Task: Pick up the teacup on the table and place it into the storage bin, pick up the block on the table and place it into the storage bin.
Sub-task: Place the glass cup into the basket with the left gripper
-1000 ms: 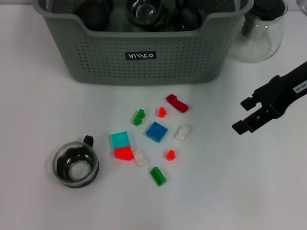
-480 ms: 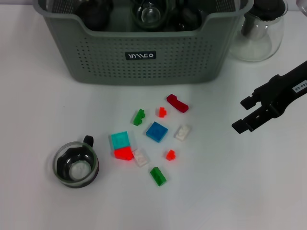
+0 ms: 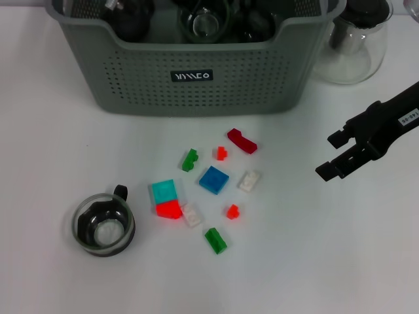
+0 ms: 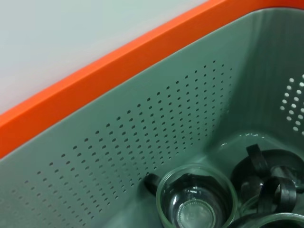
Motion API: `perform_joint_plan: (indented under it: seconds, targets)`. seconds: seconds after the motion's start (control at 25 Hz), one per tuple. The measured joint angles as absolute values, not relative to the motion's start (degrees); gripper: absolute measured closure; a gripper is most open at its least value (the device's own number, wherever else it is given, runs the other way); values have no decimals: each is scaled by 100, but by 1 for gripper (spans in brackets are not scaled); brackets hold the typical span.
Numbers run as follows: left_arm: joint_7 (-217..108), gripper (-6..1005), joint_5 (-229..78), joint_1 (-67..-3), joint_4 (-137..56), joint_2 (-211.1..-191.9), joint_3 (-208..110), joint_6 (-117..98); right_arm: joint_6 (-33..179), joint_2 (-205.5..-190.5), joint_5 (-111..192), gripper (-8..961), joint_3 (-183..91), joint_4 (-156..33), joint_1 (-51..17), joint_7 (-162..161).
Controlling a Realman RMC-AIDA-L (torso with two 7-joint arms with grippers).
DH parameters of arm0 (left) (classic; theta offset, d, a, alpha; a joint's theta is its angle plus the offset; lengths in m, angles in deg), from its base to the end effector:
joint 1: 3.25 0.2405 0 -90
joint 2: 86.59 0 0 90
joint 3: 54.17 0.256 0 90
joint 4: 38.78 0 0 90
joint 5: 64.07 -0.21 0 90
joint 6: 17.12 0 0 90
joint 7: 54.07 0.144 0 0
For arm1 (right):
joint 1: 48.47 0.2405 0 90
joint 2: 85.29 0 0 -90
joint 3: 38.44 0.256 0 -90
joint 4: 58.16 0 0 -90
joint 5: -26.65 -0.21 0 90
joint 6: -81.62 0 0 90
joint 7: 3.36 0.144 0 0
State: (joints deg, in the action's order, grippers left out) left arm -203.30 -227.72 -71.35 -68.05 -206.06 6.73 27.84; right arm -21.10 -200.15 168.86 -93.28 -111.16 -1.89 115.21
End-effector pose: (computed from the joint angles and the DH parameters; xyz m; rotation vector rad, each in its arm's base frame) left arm -0.1209 0.4958 -0.0361 -2.2642 -0.7606 0.2180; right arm 0.1932 0.3662 0.0261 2.9889 -0.8758 0.3062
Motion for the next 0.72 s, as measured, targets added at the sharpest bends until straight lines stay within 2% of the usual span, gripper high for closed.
perform_joint_plan:
  seconds: [0.72]
  targets:
    - [-20272,933,-22772,-7050,-6805,-20682,735,2730,-2100,-20025,16886,22,-9328,-11107,-189,11520]
